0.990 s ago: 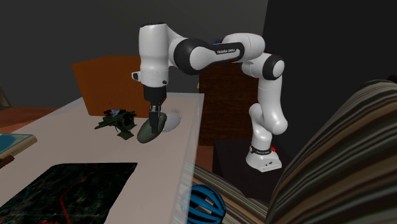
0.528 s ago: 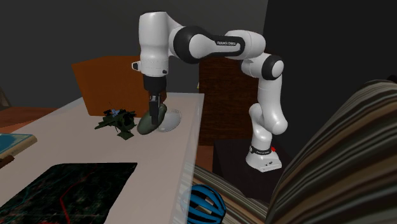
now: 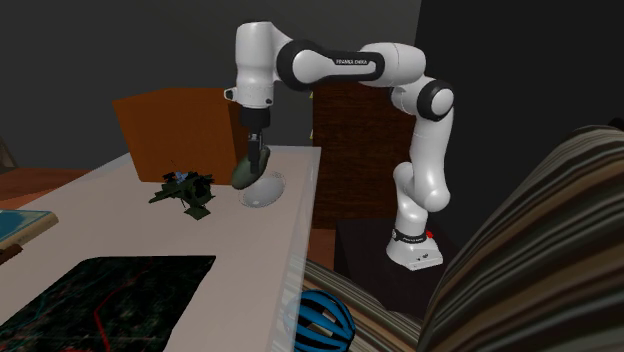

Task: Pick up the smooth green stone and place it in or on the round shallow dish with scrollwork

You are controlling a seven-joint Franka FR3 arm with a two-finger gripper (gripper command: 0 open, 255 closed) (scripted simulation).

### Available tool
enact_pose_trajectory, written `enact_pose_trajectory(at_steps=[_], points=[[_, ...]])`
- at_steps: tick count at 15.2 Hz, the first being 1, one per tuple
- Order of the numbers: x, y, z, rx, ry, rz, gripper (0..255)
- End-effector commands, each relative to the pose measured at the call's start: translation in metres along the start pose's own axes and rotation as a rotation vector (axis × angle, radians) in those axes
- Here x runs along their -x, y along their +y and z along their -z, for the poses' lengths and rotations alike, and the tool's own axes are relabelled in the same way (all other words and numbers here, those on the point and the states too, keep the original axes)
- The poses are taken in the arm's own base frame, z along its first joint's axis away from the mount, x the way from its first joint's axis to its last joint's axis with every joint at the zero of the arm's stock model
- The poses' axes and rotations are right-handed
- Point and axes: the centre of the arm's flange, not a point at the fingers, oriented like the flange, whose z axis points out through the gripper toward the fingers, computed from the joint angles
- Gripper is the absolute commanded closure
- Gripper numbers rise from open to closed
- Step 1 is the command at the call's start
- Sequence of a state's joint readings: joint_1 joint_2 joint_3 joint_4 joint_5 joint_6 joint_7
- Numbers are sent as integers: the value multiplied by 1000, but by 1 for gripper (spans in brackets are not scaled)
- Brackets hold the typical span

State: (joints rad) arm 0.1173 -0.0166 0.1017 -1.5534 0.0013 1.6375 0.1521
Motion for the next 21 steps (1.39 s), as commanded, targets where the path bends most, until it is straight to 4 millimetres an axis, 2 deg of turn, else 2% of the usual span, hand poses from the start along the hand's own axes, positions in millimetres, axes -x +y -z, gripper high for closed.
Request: enact_pose_trajectory(at_steps=[1, 9, 21], points=[[5, 26, 3, 0, 1, 2, 255], [23, 126, 8, 0, 1, 2, 255], [30, 127, -55, 0, 1, 2, 255]])
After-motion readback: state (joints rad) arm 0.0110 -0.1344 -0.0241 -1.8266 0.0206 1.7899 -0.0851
